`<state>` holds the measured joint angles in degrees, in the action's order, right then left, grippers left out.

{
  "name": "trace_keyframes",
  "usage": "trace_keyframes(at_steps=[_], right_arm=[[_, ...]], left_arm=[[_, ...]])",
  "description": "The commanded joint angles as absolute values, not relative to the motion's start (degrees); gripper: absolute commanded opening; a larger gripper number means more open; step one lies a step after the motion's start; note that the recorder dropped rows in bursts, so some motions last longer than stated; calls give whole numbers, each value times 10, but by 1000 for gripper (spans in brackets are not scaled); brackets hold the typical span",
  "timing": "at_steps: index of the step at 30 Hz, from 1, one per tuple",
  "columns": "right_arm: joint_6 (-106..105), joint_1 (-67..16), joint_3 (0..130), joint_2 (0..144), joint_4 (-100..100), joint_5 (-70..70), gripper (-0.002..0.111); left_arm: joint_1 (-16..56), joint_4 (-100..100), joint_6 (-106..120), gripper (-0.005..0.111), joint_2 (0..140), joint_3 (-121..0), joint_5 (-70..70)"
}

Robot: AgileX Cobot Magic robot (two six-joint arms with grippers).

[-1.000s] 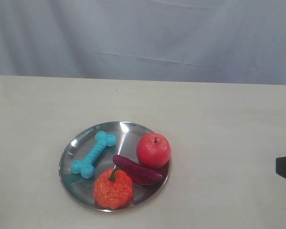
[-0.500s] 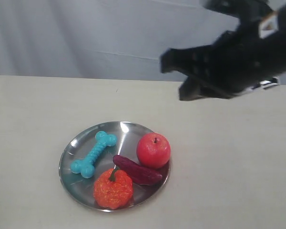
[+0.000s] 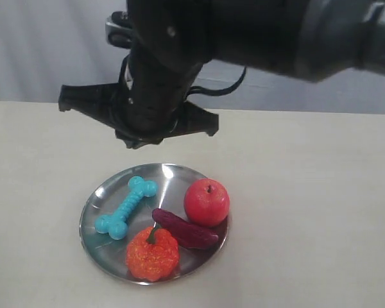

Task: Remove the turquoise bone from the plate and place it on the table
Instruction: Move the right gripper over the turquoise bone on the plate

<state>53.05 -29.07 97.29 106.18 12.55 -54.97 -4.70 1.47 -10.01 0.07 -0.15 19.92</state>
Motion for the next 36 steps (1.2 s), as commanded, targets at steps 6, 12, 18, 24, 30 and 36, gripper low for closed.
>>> trace_keyframes(at_steps=[6,12,18,24,30,36], right_arm=[[583,-295,988,1171,157,-534,0],[591,-295,988,1197,160,-499,0],[591,-295,988,1202,175,-496,0],[580,-295,988,1202,171,-493,33],[580,-295,988,1202,171,-445,57],[608,-295,988,1203,166,-413,57]], left_arm=[[-44,15,-101,0,0,0,196],[-44,15,-101,0,0,0,196],[-44,15,-101,0,0,0,196],[-44,15,-101,0,0,0,196],[-44,15,-101,0,0,0,196],[-44,15,-101,0,0,0,196]])
